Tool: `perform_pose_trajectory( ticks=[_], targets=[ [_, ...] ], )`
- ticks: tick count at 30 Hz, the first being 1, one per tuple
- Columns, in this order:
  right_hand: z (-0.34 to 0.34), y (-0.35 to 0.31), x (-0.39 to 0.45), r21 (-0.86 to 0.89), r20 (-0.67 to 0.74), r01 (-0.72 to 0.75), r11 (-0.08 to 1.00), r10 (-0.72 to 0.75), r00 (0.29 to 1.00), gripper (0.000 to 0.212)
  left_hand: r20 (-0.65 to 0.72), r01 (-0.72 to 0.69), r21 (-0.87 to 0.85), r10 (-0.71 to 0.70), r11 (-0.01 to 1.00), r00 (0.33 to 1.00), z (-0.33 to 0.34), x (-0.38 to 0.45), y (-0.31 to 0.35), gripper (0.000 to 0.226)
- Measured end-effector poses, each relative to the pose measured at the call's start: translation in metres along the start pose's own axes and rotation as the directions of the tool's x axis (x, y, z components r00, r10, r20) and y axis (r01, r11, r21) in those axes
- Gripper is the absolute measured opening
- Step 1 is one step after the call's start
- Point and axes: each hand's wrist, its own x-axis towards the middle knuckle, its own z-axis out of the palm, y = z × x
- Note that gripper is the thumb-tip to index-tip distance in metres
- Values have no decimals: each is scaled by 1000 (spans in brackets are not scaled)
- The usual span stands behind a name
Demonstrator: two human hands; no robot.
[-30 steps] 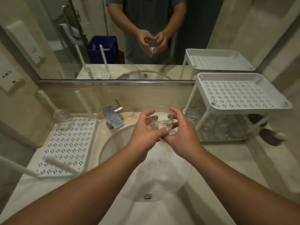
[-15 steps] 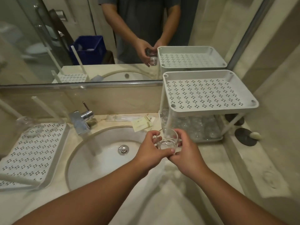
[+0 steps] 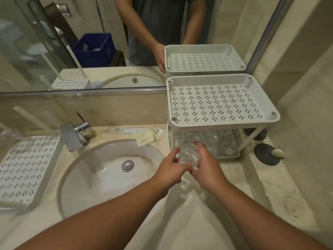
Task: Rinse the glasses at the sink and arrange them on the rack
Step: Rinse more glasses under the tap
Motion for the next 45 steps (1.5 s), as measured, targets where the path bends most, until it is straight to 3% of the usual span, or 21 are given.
perform_pose_trajectory(
  ticks=[11,23,33,45],
  targets=[
    [-1,3,39,-209,96,55,976,-36,995,86,7,61,-8,-61,998,998,5,24,6,100],
    [-3,-1,60,-495,188,23,869,82,979,86,27,103,-6,-103,995,994,8,38,0,106],
    [4,4,72,-534,199,12,846,112,974,68,46,154,-23,-153,988,987,7,50,-7,92],
    [20,15,85,-643,186,59,763,82,979,71,96,214,13,-214,977,972,9,61,-8,100]
  ],
)
